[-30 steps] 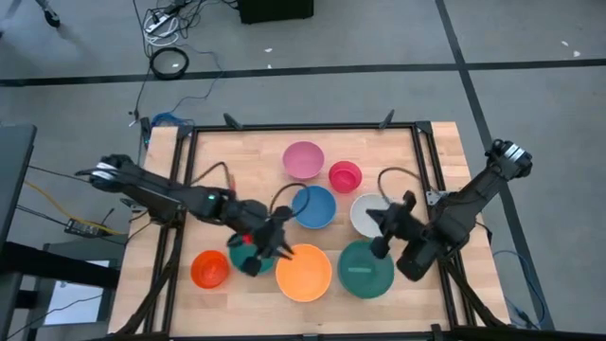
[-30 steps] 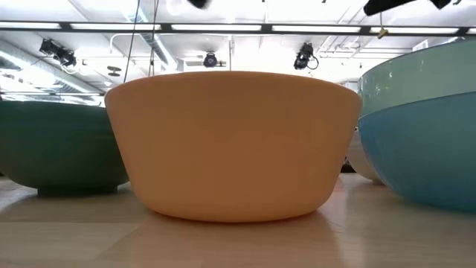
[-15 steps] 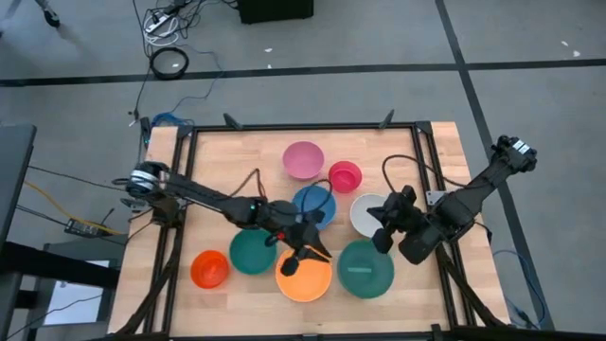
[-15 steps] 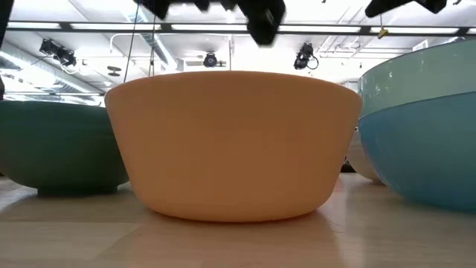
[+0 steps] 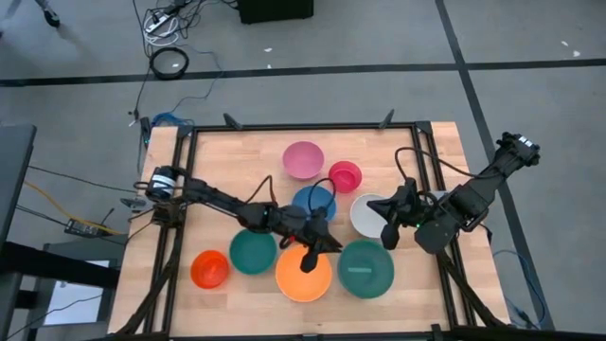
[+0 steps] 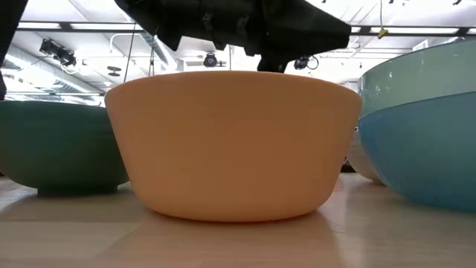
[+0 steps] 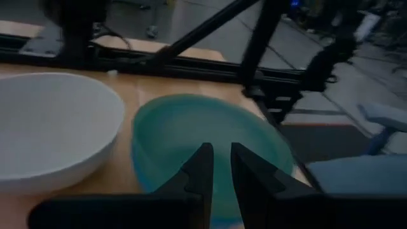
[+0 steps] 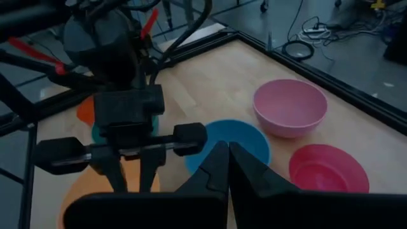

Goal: Nest bowls inside each other
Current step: Stack the light green bowl on top of the light blue bowl

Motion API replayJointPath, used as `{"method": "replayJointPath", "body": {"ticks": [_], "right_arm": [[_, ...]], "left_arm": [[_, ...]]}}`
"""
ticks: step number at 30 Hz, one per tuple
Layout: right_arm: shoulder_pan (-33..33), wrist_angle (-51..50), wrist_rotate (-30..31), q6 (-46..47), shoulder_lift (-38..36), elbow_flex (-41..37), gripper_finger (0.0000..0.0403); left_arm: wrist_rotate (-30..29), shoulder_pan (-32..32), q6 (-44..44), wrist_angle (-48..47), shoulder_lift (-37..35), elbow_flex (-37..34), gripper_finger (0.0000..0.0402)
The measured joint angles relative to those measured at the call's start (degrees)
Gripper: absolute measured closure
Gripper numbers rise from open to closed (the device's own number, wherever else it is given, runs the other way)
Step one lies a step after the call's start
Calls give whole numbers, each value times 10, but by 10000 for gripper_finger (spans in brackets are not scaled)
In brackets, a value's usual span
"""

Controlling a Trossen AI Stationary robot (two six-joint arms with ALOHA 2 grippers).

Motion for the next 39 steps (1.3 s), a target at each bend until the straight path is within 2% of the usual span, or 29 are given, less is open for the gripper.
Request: {"method": "replayJointPath", "body": {"ticks": [3, 9, 16, 26, 39], "right_arm": [[0, 0, 0, -1, 0, 0, 402], [0, 0, 0, -5, 0, 0, 402], [0, 0, -1, -5, 0, 0, 402], [0, 0, -5, -5, 0, 0, 402], [0, -1, -8, -8, 1, 0, 402]], "left_arm": [[-19, -2, 2, -8, 0, 0, 337], [-17, -7, -1, -44, 0, 0, 337], [-13, -32, -16, -43, 13, 0, 337], [19, -34, -55, 52, 57, 2, 337], [8, -33, -64, 30, 56, 2, 337]]}}
